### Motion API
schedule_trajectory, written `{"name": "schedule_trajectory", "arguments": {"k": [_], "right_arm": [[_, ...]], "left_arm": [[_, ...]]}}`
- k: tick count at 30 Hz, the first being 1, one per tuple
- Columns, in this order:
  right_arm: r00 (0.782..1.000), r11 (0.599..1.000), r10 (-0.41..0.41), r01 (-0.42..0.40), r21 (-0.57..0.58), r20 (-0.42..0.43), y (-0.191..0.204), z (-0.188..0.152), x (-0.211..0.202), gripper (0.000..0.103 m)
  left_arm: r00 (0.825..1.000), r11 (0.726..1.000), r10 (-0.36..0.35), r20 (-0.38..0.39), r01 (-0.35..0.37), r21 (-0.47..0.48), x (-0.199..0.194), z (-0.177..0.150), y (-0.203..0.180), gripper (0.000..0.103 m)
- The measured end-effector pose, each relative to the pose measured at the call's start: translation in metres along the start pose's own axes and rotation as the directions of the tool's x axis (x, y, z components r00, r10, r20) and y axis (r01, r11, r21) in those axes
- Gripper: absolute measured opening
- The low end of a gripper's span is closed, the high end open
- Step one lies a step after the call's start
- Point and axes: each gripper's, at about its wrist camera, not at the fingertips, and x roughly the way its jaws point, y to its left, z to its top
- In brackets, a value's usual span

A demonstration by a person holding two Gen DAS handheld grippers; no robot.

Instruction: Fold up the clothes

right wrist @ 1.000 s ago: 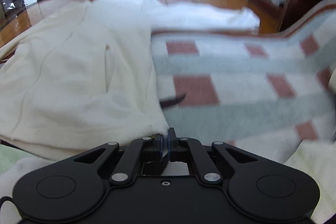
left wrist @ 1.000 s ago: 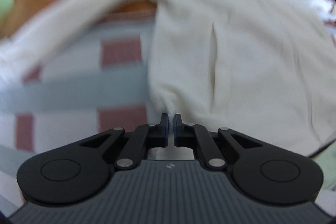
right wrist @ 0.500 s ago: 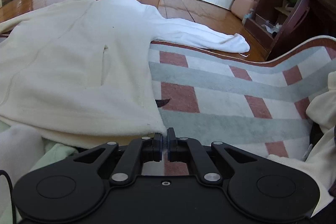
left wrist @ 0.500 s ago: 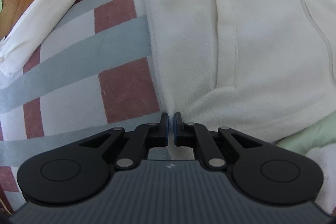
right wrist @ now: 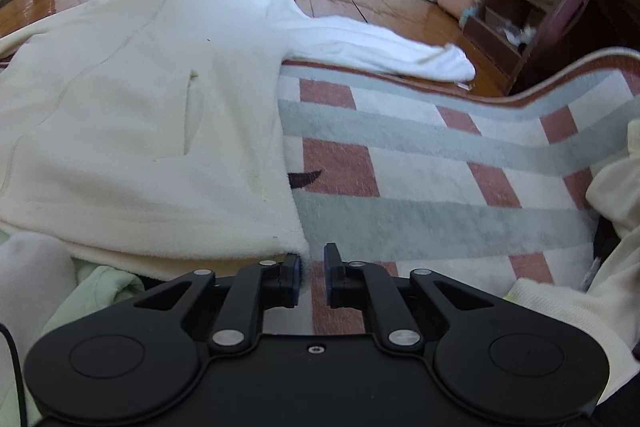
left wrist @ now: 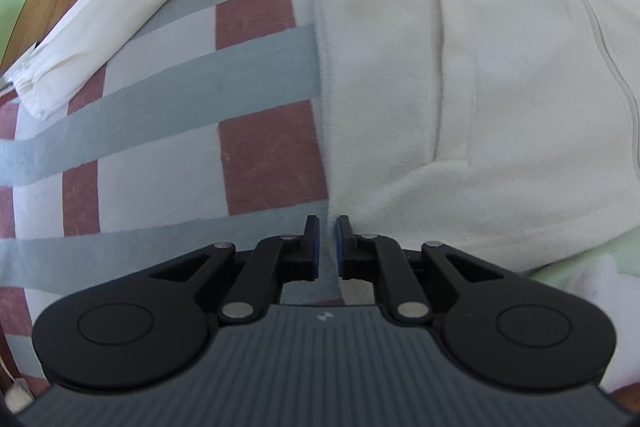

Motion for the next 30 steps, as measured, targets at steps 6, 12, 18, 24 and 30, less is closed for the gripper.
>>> {"name": "schedule_trajectory", "arguments": {"k": [6,12,18,24,30], "right_arm": [[0.998,0.998,0.049,-0.047,0.052,-0.042,-0.008,-0.002,-0.001,0.027],[0.98,0.979,0.198,-0.198,0.051,0.021,-0.026,0.03,-0.063,0.039],[0.899,0.932,0.363,-0.347,-0.108,0.246,-0.001,0.148,-0.093,0.058],[0.879,0.887,0.461,-0.451,-0.099,0.124,0.038,0.285,-0.011,0.058],[0.847,0.846,0.53,-0.532,-0.041,-0.045,0.077,0.416,0.09,0.058]], "left_arm": [[0.998,1.0,-0.004,0.066,0.005,-0.02,-0.014,-0.002,0.003,0.011],[0.974,0.999,-0.043,0.222,0.045,-0.003,-0.04,0.002,-0.001,0.012],[0.934,0.997,-0.079,0.349,0.073,0.031,-0.07,0.05,-0.008,0.023],[0.901,0.995,-0.063,0.429,0.022,0.101,-0.091,0.124,-0.017,0.038],[0.91,0.997,-0.068,0.408,0.042,0.072,-0.042,0.209,0.001,0.038]]}}
